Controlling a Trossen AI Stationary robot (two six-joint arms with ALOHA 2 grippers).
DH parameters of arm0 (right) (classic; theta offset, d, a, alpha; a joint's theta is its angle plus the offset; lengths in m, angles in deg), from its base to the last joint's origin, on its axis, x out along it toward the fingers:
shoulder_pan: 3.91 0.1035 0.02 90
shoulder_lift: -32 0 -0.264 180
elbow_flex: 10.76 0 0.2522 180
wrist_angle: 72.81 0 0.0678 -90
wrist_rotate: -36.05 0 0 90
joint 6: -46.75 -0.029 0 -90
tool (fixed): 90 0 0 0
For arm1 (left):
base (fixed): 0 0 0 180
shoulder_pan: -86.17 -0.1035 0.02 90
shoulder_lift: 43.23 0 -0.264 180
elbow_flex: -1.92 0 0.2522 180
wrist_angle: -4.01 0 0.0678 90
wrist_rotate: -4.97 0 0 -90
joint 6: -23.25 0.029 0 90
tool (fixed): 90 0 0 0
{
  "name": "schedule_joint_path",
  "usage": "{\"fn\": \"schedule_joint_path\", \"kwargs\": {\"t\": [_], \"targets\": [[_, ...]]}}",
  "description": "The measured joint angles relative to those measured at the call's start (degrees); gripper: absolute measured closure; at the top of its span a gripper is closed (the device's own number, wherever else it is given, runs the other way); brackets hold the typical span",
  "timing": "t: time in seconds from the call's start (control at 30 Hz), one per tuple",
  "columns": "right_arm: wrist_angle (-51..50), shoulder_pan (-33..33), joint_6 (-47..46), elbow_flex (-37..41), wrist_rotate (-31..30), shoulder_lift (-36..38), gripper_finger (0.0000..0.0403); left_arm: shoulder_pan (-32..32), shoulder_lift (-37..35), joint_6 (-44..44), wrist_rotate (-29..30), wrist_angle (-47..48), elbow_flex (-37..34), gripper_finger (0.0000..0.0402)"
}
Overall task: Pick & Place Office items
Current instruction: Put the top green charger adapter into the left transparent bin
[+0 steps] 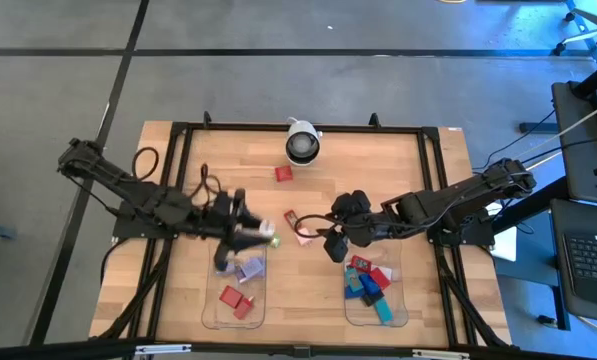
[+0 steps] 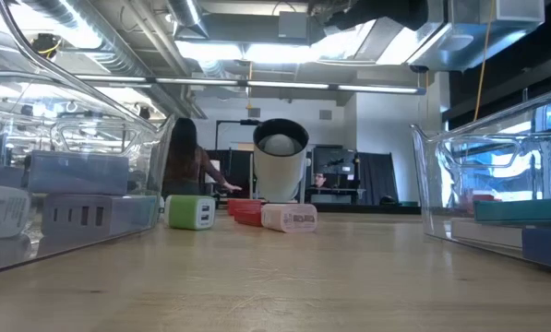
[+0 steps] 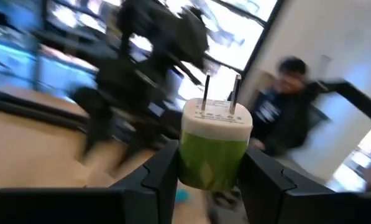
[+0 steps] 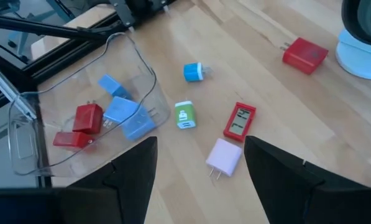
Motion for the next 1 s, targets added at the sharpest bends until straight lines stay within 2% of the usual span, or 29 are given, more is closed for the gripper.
{"fn": "schedule_joint_path", "kwargs": {"t": [0.2, 0.4, 0.63, 1.0], "targets": [[0.2, 0.2, 0.0, 0.0, -1.1, 0.0, 0.0158, 7.3, 0.0, -9.0, -2.0, 8.1, 0.0, 0.0268], [0.2, 0.2, 1.7, 0.0, -1.0, 0.0, 0.0158, 11.7, 2.6, -26.4, -0.3, 20.9, 0.0, 0.0265], [0.2, 0.2, 2.0, 0.0, 0.2, 0.0, 0.0158, 12.3, 9.0, -40.6, -3.1, 31.7, 0.0, 0.0265], [0.2, 0.4, 1.0, 0.0, 3.5, 0.0, 0.0158, 11.9, 20.5, -50.3, -12.5, 40.6, -0.1, 0.0264]]}}
